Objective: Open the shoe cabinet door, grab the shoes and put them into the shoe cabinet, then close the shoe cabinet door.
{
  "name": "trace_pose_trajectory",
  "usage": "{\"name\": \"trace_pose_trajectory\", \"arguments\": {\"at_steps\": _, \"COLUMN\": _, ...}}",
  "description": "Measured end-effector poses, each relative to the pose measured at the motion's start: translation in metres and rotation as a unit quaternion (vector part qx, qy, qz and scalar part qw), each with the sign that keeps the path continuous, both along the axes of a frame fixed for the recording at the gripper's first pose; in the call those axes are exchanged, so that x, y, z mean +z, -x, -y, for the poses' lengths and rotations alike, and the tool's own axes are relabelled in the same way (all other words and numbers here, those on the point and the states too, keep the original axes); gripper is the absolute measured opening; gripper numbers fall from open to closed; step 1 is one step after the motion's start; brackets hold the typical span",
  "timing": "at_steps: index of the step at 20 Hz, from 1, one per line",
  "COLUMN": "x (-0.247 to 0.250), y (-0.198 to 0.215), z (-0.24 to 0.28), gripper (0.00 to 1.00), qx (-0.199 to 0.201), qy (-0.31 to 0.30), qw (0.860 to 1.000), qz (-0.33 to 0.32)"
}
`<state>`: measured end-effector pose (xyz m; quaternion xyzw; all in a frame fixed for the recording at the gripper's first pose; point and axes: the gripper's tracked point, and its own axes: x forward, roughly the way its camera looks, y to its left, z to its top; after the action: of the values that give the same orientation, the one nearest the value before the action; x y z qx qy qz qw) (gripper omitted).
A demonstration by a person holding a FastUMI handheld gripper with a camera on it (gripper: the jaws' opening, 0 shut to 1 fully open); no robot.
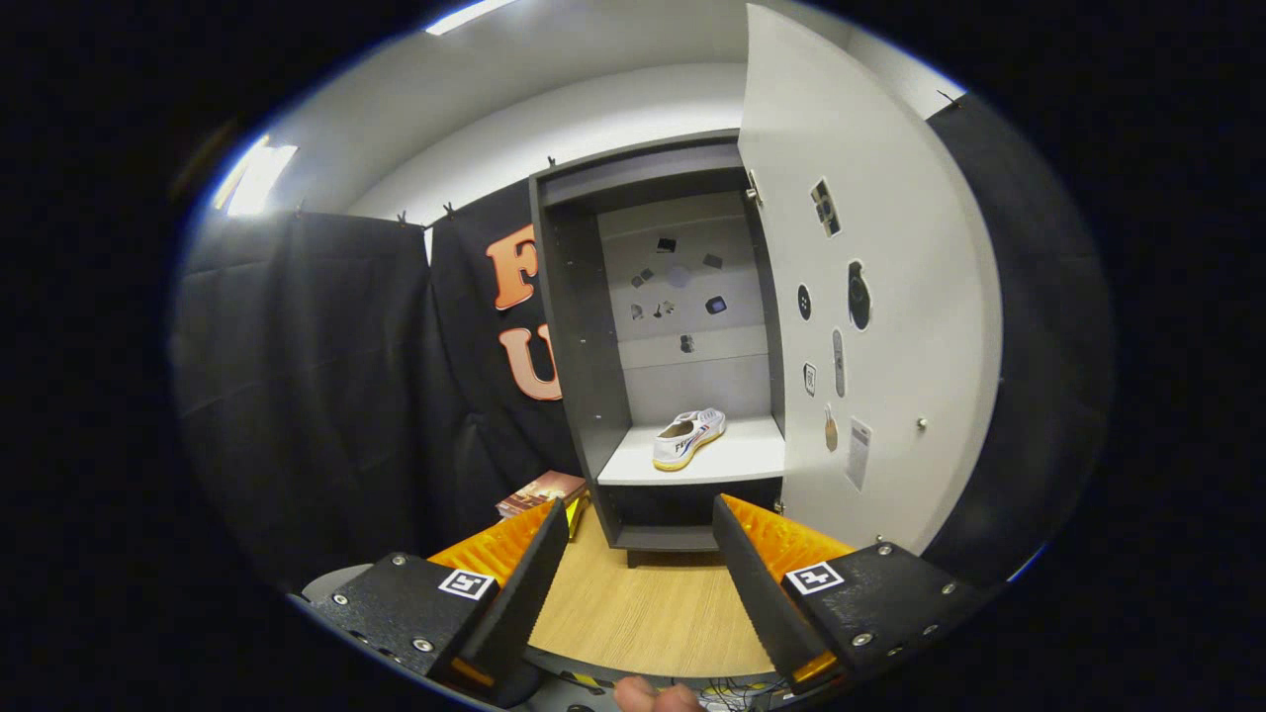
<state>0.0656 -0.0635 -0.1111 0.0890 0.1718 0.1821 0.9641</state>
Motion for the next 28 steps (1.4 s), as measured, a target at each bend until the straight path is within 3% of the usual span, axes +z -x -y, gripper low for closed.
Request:
{"name": "trace_pose_trajectory", "arguments": {"at_steps": 6, "x": 0.005, "y": 0.026, "z": 0.088, "gripper": 0.92, "qx": -0.020, "qy": -0.011, "qw": 0.999, "qz": 0.023}}
{"name": "trace_pose_trajectory", "arguments": {"at_steps": 14, "x": -0.015, "y": 0.003, "z": 0.192, "gripper": 0.93, "qx": -0.091, "qy": 0.001, "qw": 0.996, "qz": 0.025}}
{"name": "trace_pose_trajectory", "arguments": {"at_steps": 20, "x": -0.041, "y": -0.032, "z": 0.213, "gripper": 0.94, "qx": -0.103, "qy": 0.025, "qw": 0.994, "qz": 0.021}}
{"name": "trace_pose_trajectory", "arguments": {"at_steps": 28, "x": -0.050, "y": -0.049, "z": 0.169, "gripper": 0.91, "qx": -0.065, "qy": 0.047, "qw": 0.997, "qz": 0.017}}
